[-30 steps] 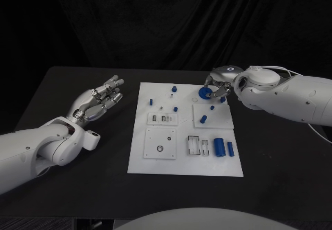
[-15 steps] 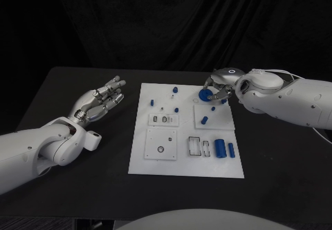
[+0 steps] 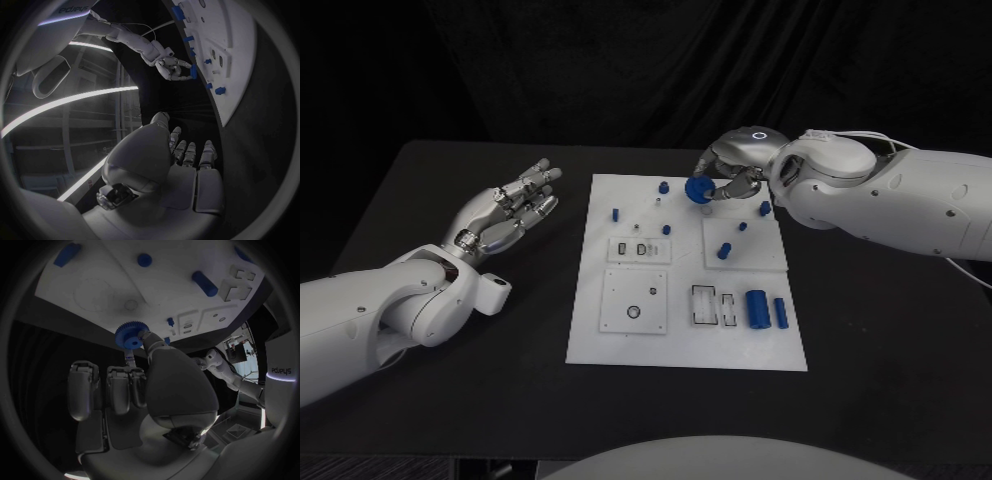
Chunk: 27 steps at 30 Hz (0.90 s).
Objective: Assemble the parts on the task board
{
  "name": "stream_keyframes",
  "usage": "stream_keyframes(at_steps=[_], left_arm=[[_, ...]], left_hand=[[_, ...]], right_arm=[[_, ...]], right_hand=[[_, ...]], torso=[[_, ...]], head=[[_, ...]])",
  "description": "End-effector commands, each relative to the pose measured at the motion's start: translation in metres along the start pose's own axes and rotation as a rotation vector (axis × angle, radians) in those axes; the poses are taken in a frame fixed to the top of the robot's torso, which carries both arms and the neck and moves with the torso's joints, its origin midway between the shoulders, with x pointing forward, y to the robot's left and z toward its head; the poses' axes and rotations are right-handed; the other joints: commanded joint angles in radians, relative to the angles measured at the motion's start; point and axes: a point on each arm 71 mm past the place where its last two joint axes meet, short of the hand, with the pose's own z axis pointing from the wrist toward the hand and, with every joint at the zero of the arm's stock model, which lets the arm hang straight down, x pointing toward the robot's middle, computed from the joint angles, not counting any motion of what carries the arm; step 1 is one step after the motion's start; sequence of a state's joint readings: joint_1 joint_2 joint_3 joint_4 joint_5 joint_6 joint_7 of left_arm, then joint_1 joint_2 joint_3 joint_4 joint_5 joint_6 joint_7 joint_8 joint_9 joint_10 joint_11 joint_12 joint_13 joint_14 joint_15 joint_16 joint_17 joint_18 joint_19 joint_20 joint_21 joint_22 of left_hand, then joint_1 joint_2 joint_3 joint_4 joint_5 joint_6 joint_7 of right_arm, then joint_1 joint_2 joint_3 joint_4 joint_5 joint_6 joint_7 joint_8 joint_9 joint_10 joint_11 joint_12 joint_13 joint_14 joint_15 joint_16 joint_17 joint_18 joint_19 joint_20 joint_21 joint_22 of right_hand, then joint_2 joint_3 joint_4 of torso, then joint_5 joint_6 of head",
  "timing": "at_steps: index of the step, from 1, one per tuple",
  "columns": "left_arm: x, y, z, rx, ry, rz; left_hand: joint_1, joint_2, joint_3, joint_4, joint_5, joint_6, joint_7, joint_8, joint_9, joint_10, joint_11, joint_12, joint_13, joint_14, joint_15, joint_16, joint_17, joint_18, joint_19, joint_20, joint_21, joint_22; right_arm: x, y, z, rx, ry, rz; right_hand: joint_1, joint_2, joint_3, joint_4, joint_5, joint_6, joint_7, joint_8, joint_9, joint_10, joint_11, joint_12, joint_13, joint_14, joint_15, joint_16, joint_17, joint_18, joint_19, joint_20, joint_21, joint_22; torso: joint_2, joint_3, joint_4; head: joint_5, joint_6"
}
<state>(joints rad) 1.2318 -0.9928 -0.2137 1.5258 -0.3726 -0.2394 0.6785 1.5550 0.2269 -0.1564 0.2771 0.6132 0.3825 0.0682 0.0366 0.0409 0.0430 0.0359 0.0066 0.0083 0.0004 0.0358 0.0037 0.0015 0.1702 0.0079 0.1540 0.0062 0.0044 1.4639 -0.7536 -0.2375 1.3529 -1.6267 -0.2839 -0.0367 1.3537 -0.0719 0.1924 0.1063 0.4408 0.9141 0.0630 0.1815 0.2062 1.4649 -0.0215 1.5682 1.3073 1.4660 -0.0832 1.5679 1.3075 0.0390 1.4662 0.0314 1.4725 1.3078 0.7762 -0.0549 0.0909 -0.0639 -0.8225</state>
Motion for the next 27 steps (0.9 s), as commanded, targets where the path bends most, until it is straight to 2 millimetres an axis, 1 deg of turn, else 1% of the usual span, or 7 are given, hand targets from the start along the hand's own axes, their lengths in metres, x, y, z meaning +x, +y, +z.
stream_keyframes(at_steps=[1,5,8,12,19,24,27], left_arm=[[0.001,-0.01,0.001,0.132,0.014,-0.005],[0.002,-0.01,0.002,0.132,0.015,-0.005],[0.002,-0.01,0.002,0.132,0.015,-0.005],[0.002,-0.01,0.002,0.131,0.014,-0.004],[0.002,-0.01,0.003,0.131,0.015,-0.005],[0.003,-0.009,0.004,0.131,0.018,-0.007],[0.004,-0.009,0.004,0.131,0.02,-0.008]], left_hand=[[0.01,-0.002,0.004,-0.001,0.007,0.005,0.004,0.006,0.002,0.002,0.008,0.003,0.001,0.0,0.007,-0.004,-0.001,0.01,-0.001,0.006,0.0,0.0],[0.01,-0.002,0.004,-0.001,0.007,0.005,0.004,0.006,0.002,0.002,0.008,0.003,0.001,0.0,0.007,-0.004,-0.001,0.01,-0.001,0.006,0.0,0.0],[0.01,-0.002,0.004,-0.001,0.007,0.005,0.004,0.006,0.002,0.002,0.008,0.003,0.001,0.0,0.007,-0.004,-0.001,0.01,-0.001,0.006,0.0,0.0],[0.011,-0.003,0.006,-0.001,0.008,0.006,0.005,0.007,0.002,0.003,0.008,0.003,0.001,0.0,0.009,-0.004,-0.001,0.01,-0.001,0.008,0.0,0.001],[0.011,-0.003,0.006,-0.001,0.008,0.006,0.005,0.007,0.002,0.003,0.008,0.003,0.001,0.0,0.009,-0.004,-0.001,0.01,-0.001,0.008,0.0,0.001],[0.011,-0.003,0.007,-0.001,0.007,0.006,0.005,0.007,0.002,0.003,0.009,0.003,0.001,0.0,0.009,-0.004,-0.001,0.01,-0.001,0.008,0.0,0.0],[0.011,-0.003,0.007,-0.001,0.007,0.006,0.005,0.007,0.002,0.003,0.009,0.003,0.001,0.0,0.009,-0.004,-0.001,0.01,-0.001,0.008,0.0,0.0]], right_arm=[[-0.005,0.01,0.005,-0.034,-0.03,-0.006],[-0.006,0.023,0.015,-0.064,-0.023,-0.008],[-0.006,0.031,0.023,-0.081,-0.017,-0.012],[-0.006,0.041,0.034,-0.1,-0.005,-0.018],[-0.004,0.051,0.049,-0.114,0.019,-0.028],[0.001,0.053,0.055,-0.111,0.044,-0.031],[0.004,0.053,0.057,-0.107,0.058,-0.032]], right_hand=[[-0.011,-0.001,-0.001,0.006,0.003,0.023,-0.017,0.222,0.289,0.106,-0.009,0.003,0.263,0.105,-0.007,0.003,0.263,-0.013,0.04,-0.006,0.007,0.218],[-0.011,0.0,-0.001,0.007,0.003,0.023,-0.017,0.222,0.29,0.106,-0.009,0.003,0.263,0.105,-0.006,0.003,0.263,-0.013,0.041,-0.006,0.007,0.218],[-0.012,0.0,-0.001,0.007,0.004,0.023,-0.017,0.223,0.29,0.106,-0.009,0.003,0.263,0.105,-0.006,0.003,0.263,-0.013,0.041,-0.006,0.008,0.219],[-0.013,0.0,0.0,0.008,0.004,0.018,-0.017,0.22,0.291,0.106,-0.009,0.003,0.263,0.105,-0.006,0.003,0.263,-0.013,0.041,-0.006,0.007,0.218],[-0.014,0.001,0.002,0.008,0.004,0.009,-0.015,0.215,0.291,0.106,-0.009,0.003,0.263,0.105,-0.006,0.003,0.263,-0.013,0.04,-0.006,0.005,0.218],[-0.014,0.001,0.005,0.007,0.004,-0.001,-0.013,0.208,0.29,0.106,-0.008,0.003,0.263,0.105,-0.005,0.003,0.263,-0.012,0.037,-0.006,0.001,0.216],[-0.015,0.001,0.006,0.007,0.004,-0.004,-0.012,0.205,0.289,0.106,-0.008,0.003,0.263,0.105,-0.004,0.003,0.263,-0.011,0.036,-0.006,-0.001,0.215]], torso=[[0.001,-0.0017,0.0009],[0.001,-0.0026,-0.0007],[0.001,-0.0025,0.0018],[0.002,-0.0006,0.0053],[0.001,-0.0019,0.0014],[0.001,-0.0008,0.0016],[0.001,-0.0004,0.0044]], head=[[-0.002,0.001],[-0.004,0.001],[-0.01,0.003],[-0.016,0.003],[-0.007,0.001],[-0.003,-0.001],[-0.005,-0.002]])
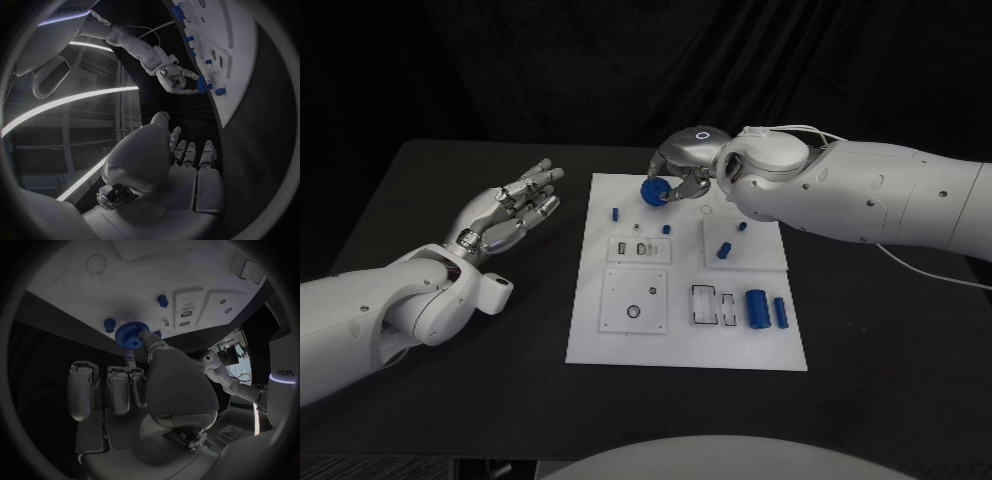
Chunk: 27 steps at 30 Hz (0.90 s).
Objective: Assemble the parts on the task board
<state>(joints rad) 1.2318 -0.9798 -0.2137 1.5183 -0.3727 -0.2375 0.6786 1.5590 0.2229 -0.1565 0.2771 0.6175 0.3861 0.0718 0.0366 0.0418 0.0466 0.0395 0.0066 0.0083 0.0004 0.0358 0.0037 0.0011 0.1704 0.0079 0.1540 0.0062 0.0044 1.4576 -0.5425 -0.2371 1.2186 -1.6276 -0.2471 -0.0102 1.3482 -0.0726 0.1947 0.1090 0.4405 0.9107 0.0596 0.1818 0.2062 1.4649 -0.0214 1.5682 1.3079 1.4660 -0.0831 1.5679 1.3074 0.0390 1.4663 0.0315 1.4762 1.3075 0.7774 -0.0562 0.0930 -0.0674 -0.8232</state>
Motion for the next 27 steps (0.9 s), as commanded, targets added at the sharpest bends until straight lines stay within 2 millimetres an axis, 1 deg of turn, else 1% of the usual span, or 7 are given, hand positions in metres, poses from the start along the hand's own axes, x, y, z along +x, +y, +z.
stream_keyframes(at_steps=[1,9,18,23,25,26,27], left_arm=[[0.001,-0.01,0.001,0.128,0.014,-0.006],[0.001,-0.01,0.001,0.127,0.015,-0.006],[0.002,-0.009,0.002,0.127,0.018,-0.008],[0.002,-0.009,0.002,0.127,0.018,-0.008],[0.002,-0.009,0.002,0.126,0.018,-0.008],[0.002,-0.009,0.002,0.126,0.019,-0.008],[0.002,-0.009,0.002,0.126,0.019,-0.009]], left_hand=[[0.008,0.001,0.007,-0.001,0.003,0.003,0.002,0.007,0.001,-0.001,0.005,0.003,0.001,0.0,0.01,-0.004,-0.001,0.01,-0.001,0.008,0.0,0.001],[0.008,0.001,0.008,-0.002,0.003,0.003,0.002,0.007,0.001,-0.001,0.006,0.003,0.001,0.0,0.01,-0.004,-0.001,0.01,-0.001,0.009,0.0,0.0],[0.008,0.001,0.009,-0.002,0.002,0.003,0.002,0.007,0.001,-0.002,0.006,0.003,0.001,0.0,0.011,-0.004,-0.001,0.01,-0.001,0.009,0.0,0.001],[0.008,0.001,0.009,-0.002,0.002,0.003,0.002,0.007,0.001,-0.002,0.006,0.003,0.001,0.0,0.011,-0.004,-0.001,0.01,-0.001,0.009,0.0,0.001],[0.008,0.001,0.009,-0.002,0.002,0.003,0.002,0.007,0.001,-0.002,0.006,0.003,0.001,0.0,0.011,-0.004,-0.001,0.01,-0.001,0.009,0.0,0.001],[0.008,0.001,0.009,-0.002,0.002,0.003,0.002,0.007,0.001,-0.002,0.006,0.003,0.001,0.0,0.011,-0.004,-0.001,0.01,-0.001,0.009,0.0,0.001],[0.008,0.001,0.009,-0.002,0.002,0.003,0.002,0.007,0.001,-0.002,0.006,0.003,0.001,0.0,0.011,-0.004,-0.001,0.01,-0.001,0.009,0.0,0.001]], right_arm=[[0.006,-0.001,0.001,0.002,0.039,-0.005],[0.011,-0.003,0.0,0.013,0.071,-0.003],[0.014,0.0,-0.001,0.006,0.092,0.002],[0.016,-0.001,-0.002,0.012,0.1,0.003],[0.016,-0.001,-0.003,0.017,0.106,0.003],[0.017,-0.002,-0.003,0.021,0.111,0.003],[0.017,-0.003,-0.003,0.025,0.116,0.002]], right_hand=[[-0.009,0.001,0.004,0.005,0.005,-0.002,-0.008,0.203,0.289,0.106,-0.007,0.003,0.263,0.105,-0.004,0.003,0.263,-0.011,0.035,-0.005,-0.006,0.215],[-0.014,0.0,0.008,0.006,0.005,-0.017,-0.004,0.187,0.285,0.106,-0.005,0.003,0.263,0.105,0.0,0.003,0.263,-0.009,0.031,-0.003,-0.011,0.213],[-0.02,-0.004,0.015,0.008,0.005,-0.035,0.0,0.158,0.274,0.106,-0.001,0.003,0.263,0.105,0.003,0.003,0.263,-0.009,0.029,0.001,-0.015,0.213],[-0.022,-0.006,0.019,0.009,0.005,-0.041,0.001,0.143,0.268,0.106,0.001,0.003,0.263,0.105,0.004,0.003,0.263,-0.008,0.029,0.003,-0.016,0.213],[-0.025,-0.009,0.024,0.01,0.005,-0.049,0.004,0.122,0.258,0.106,0.002,0.003,0.263,0.105,0.006,0.003,0.263,-0.011,0.034,0.005,-0.008,0.217],[-0.028,-0.012,0.03,0.011,0.005,-0.061,0.007,0.096,0.246,0.106,0.006,0.003,0.263,0.105,0.009,0.003,0.263,-0.012,0.039,0.007,-0.003,0.221],[-0.032,-0.017,0.038,0.013,0.005,-0.084,0.01,0.06,0.226,0.106,0.009,0.003,0.263,0.105,0.011,0.003,0.263,-0.013,0.041,0.01,0.0,0.223]], torso=[[0.0,0.0009,0.0035],[0.0,0.0005,0.0],[0.0,0.0006,0.0004],[-0.001,0.0007,-0.0026],[-0.001,0.0007,-0.0013],[-0.001,0.0007,-0.0018],[0.0,0.0008,-0.0017]], head=[[-0.002,-0.002],[0.002,-0.004],[0.001,-0.007],[0.007,-0.01],[0.006,-0.01],[0.006,-0.01],[0.006,-0.01]])
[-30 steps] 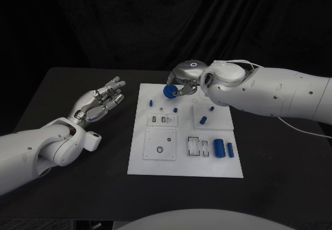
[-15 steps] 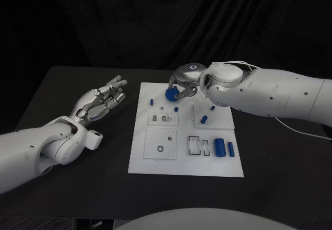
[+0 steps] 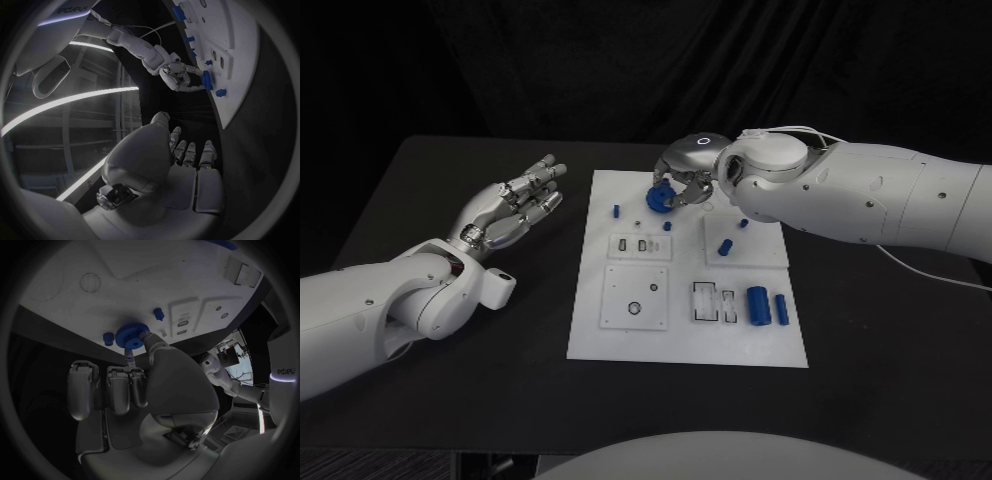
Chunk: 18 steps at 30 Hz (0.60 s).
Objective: Assemble the parts on the task board
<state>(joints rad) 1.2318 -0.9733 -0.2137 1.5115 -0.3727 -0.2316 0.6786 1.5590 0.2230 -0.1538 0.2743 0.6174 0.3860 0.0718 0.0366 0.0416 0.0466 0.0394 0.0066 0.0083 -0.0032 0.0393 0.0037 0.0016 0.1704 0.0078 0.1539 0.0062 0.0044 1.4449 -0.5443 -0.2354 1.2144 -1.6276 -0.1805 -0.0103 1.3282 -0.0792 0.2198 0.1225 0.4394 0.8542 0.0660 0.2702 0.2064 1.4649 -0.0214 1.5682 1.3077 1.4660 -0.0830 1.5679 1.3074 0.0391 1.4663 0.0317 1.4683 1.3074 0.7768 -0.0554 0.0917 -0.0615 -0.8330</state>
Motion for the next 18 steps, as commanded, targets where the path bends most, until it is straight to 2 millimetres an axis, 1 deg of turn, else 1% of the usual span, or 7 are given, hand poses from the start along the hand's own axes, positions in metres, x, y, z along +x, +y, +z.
stream_keyframes(at_steps=[1,2,3,5,7,13,18], left_arm=[[0.0011,-0.0098,0.0007,0.125,0.014,-0.006],[0.0011,-0.0098,0.0007,0.125,0.014,-0.006],[0.0012,-0.0098,0.0009,0.125,0.015,-0.006],[0.0014,-0.0097,0.001,0.125,0.015,-0.007],[0.0016,-0.0096,0.0012,0.124,0.017,-0.008],[0.0018,-0.0095,0.0014,0.123,0.019,-0.01],[0.0016,-0.0093,0.0013,0.122,0.019,-0.01]], left_hand=[[0.008,0.001,0.006,0.001,0.002,0.003,0.002,0.007,0.001,-0.002,0.006,0.003,0.001,0.003,0.007,-0.004,-0.002,0.01,-0.001,0.009,0.0,0.0],[0.008,0.001,0.006,0.001,0.002,0.003,0.002,0.007,0.001,-0.002,0.006,0.003,0.001,0.003,0.007,-0.004,-0.002,0.01,-0.001,0.009,0.0,0.0],[0.008,0.001,0.006,0.001,0.002,0.003,0.002,0.007,0.001,-0.002,0.006,0.003,0.001,0.003,0.007,-0.004,-0.002,0.01,-0.001,0.009,0.0,0.0],[0.009,0.001,0.007,0.001,0.002,0.001,0.003,0.006,0.001,-0.002,0.006,0.002,0.001,0.003,0.008,-0.004,-0.002,0.01,-0.001,0.01,0.0,0.0],[0.009,0.001,0.007,0.001,0.002,0.001,0.003,0.006,0.001,-0.002,0.006,0.002,0.001,0.003,0.008,-0.004,-0.002,0.01,-0.001,0.01,0.0,0.0],[0.009,0.001,0.008,0.001,0.002,0.003,0.003,0.007,0.001,-0.002,0.007,0.002,0.001,0.003,0.008,-0.004,-0.002,0.01,-0.001,0.01,0.0,0.001],[0.009,0.001,0.008,0.001,0.002,0.003,0.003,0.007,0.001,-0.002,0.007,0.002,0.001,0.003,0.008,-0.004,-0.002,0.01,-0.001,0.01,0.0,0.001]], right_arm=[[0.0065,-0.0022,-0.0011,0.024,0.045,-0.004],[0.0068,-0.0026,-0.0012,0.027,0.048,-0.004],[0.0073,-0.0034,-0.0013,0.032,0.052,-0.004],[0.0076,-0.0042,-0.0013,0.039,0.056,-0.005],[0.0078,-0.0046,-0.0013,0.044,0.057,-0.005],[0.0083,-0.0062,-0.0014,0.061,0.058,-0.005],[0.0081,-0.0074,-0.001,0.071,0.048,-0.005]], right_hand=[[-0.014,-0.014,0.017,0.0,0.007,-0.04,0.006,-0.047,0.215,0.106,0.01,0.003,0.263,0.105,0.014,0.003,0.263,-0.013,0.039,0.012,0.005,0.222],[-0.014,-0.017,0.02,0.0,0.006,-0.052,0.008,-0.065,0.204,0.106,0.011,0.003,0.263,0.105,0.015,0.003,0.263,-0.012,0.038,0.013,0.004,0.222],[-0.015,-0.024,0.03,-0.002,0.005,-0.096,0.005,-0.119,0.169,0.106,0.01,0.003,0.263,0.105,0.017,0.003,0.263,-0.011,0.036,0.016,0.0,0.222],[-0.015,-0.026,0.035,-0.006,0.005,-0.133,0.002,-0.156,0.143,0.106,0.008,0.003,0.263,0.105,0.015,0.003,0.263,-0.009,0.031,0.015,-0.008,0.22],[-0.014,-0.025,0.037,-0.01,0.004,-0.155,-0.004,-0.18,0.123,0.106,0.004,0.003,0.263,0.105,0.013,0.003,0.263,-0.009,0.031,0.013,-0.009,0.221],[-0.014,-0.014,0.046,-0.014,0.005,-0.193,-0.01,-0.205,0.091,0.106,-0.002,0.003,0.263,0.105,0.009,0.003,0.263,-0.007,0.027,0.01,-0.016,0.22],[-0.02,0.0,0.052,-0.01,0.005,-0.205,-0.01,-0.207,0.078,0.106,-0.002,0.003,0.263,0.105,0.009,0.003,0.263,-0.007,0.025,0.009,-0.02,0.219]], torso=[[0.0,0.0001,-0.0006],[0.0,0.0001,-0.0002],[0.001,0.0001,0.0002],[0.0,0.0001,0.001],[0.0,-0.0001,0.0007],[0.0,-0.0003,0.001],[0.0,-0.0004,0.0002]], head=[[0.0,0.0],[0.0,0.0],[-0.001,0.0],[-0.002,-0.001],[-0.001,-0.002],[-0.002,-0.003],[-0.001,-0.004]])
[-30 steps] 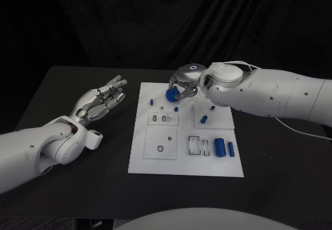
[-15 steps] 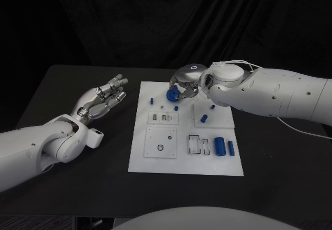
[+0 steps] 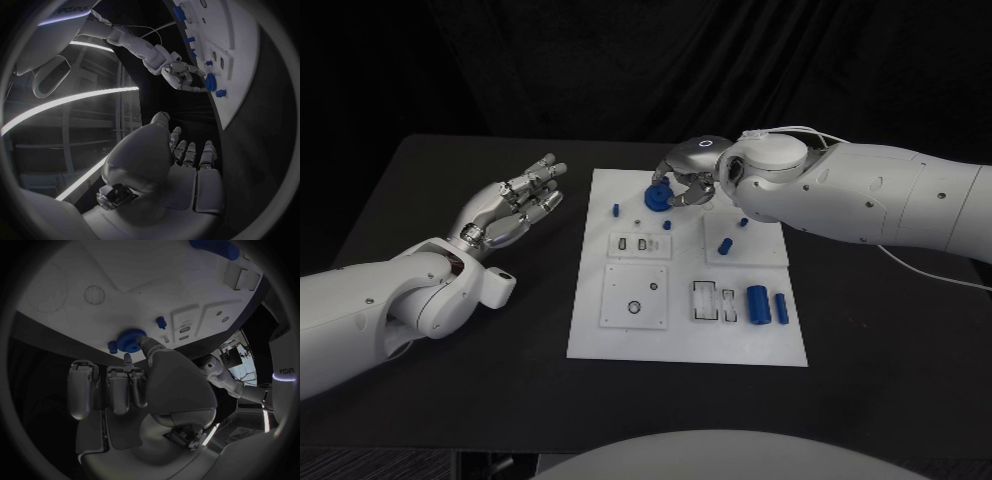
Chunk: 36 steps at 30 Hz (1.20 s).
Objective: Assemble the parts on the task board
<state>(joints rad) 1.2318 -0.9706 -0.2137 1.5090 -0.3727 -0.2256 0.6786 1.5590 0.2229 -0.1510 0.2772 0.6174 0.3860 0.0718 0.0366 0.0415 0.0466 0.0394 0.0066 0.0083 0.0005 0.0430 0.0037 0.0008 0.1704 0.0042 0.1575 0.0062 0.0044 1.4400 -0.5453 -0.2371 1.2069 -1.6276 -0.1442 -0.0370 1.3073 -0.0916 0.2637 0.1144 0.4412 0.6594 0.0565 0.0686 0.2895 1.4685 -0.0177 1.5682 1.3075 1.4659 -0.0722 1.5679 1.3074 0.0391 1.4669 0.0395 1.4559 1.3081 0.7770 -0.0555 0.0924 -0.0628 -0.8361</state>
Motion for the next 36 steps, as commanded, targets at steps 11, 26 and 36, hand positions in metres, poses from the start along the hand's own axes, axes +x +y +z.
stream_keyframes(at_steps=[11,26,36], left_arm=[[0.001,-0.009,0.001,0.121,0.015,-0.007],[0.0,-0.009,0.0,0.119,0.016,-0.007],[0.001,-0.009,0.001,0.118,0.019,-0.009]], left_hand=[[0.009,0.001,0.006,-0.002,0.001,0.004,0.005,0.007,0.001,-0.002,0.008,0.002,0.001,-0.001,0.005,-0.004,-0.001,0.01,0.003,0.007,0.0,0.001],[0.009,0.001,0.007,-0.002,0.002,0.006,0.005,0.007,0.002,-0.002,0.009,0.003,0.001,-0.001,0.005,-0.004,-0.001,0.01,0.003,0.008,0.0,0.001],[0.01,0.001,0.01,-0.002,0.002,0.008,0.009,0.007,0.002,-0.001,0.013,0.003,0.001,-0.001,0.008,-0.004,-0.001,0.01,0.004,0.01,0.0,0.001]], right_arm=[[0.0,-0.003,-0.003,0.017,-0.043,0.001],[0.006,-0.007,-0.008,0.013,-0.001,0.004],[0.011,-0.008,-0.008,0.025,0.048,0.004]], right_hand=[[-0.001,0.015,0.01,-0.004,0.003,-0.039,-0.003,-0.01,-0.022,0.102,-0.007,0.003,0.263,0.105,-0.002,0.003,0.263,-0.004,0.019,0.001,-0.016,0.216],[-0.009,0.019,0.017,-0.005,0.003,0.057,-0.009,0.013,-0.013,0.102,-0.012,0.003,0.263,0.105,-0.006,0.003,0.263,-0.004,0.017,-0.002,-0.02,0.216],[-0.018,0.019,0.034,-0.01,0.003,0.176,0.004,0.045,-0.02,0.102,-0.004,0.003,0.263,0.105,-0.001,0.003,0.263,-0.004,0.017,0.0,-0.023,0.216]], torso=[[0.0,0.0003,0.0003],[-0.001,0.001,-0.0022],[0.001,0.002,-0.002]], head=[[0.005,0.0],[0.001,-0.005],[0.003,-0.005]])
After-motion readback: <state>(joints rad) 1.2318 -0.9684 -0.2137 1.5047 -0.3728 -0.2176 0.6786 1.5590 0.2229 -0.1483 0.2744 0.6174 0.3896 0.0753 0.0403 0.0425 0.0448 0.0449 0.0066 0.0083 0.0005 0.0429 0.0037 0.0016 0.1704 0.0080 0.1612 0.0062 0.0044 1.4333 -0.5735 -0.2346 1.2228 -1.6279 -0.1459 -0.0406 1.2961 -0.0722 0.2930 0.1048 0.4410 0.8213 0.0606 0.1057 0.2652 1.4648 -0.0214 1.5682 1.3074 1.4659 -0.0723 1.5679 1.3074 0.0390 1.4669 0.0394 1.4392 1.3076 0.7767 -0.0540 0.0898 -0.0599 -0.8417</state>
